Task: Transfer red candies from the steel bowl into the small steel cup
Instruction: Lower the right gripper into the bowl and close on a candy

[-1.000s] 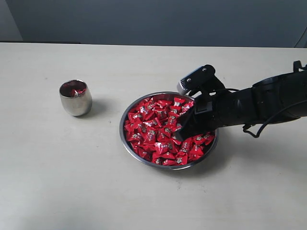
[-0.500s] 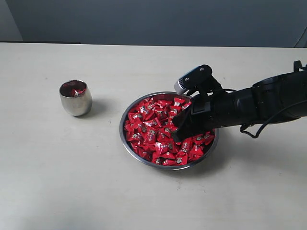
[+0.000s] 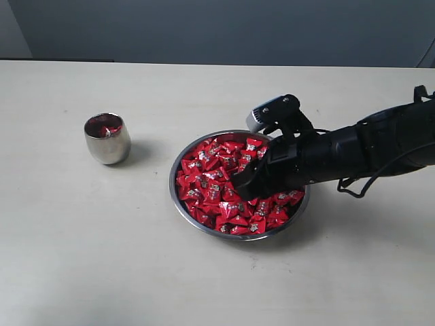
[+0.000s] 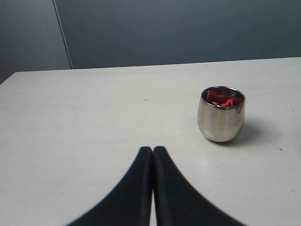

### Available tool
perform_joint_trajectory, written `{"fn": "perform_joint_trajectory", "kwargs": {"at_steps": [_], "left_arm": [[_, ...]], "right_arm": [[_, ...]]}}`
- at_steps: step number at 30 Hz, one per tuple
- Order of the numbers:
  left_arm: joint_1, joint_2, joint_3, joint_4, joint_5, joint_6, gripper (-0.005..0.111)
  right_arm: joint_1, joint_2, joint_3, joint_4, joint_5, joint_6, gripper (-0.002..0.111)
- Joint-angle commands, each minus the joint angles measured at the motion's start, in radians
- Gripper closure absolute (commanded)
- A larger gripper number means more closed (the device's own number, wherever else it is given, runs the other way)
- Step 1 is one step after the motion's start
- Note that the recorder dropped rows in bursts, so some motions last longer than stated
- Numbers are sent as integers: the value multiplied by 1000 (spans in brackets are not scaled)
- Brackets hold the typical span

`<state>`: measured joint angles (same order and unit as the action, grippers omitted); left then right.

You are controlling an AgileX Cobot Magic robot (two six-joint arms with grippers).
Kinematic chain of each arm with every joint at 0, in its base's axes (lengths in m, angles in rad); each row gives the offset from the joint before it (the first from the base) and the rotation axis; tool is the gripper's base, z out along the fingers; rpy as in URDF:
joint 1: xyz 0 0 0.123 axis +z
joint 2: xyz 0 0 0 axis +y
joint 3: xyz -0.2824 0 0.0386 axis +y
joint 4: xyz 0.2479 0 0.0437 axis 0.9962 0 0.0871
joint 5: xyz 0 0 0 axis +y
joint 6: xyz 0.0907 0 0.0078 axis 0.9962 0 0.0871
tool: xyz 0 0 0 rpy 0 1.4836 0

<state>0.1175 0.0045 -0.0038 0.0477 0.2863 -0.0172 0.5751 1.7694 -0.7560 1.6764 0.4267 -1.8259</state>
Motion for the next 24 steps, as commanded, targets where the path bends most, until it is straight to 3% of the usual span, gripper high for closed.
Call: {"fn": "perform_joint_trajectory", "kwargs": {"at_steps": [1,7,17,20,24], "left_arm": [[1,-4,4,-2,-2,-2,106],[1,-4,4,-2,-2,-2,106],[1,-4,4,-2,-2,-2,106],[1,-4,4,-2,-2,-2,106],[1,-4,4,-2,-2,-2,106]], "right_arm": [[-4,1,1,-66,41,95,71],[-2,3,3,-128,35,165,63],[-2,11,3,-188,89,255,63],[44,61,-3,-182,-21,255,63],[80,72,-19,-185,-32,255,63]]}}
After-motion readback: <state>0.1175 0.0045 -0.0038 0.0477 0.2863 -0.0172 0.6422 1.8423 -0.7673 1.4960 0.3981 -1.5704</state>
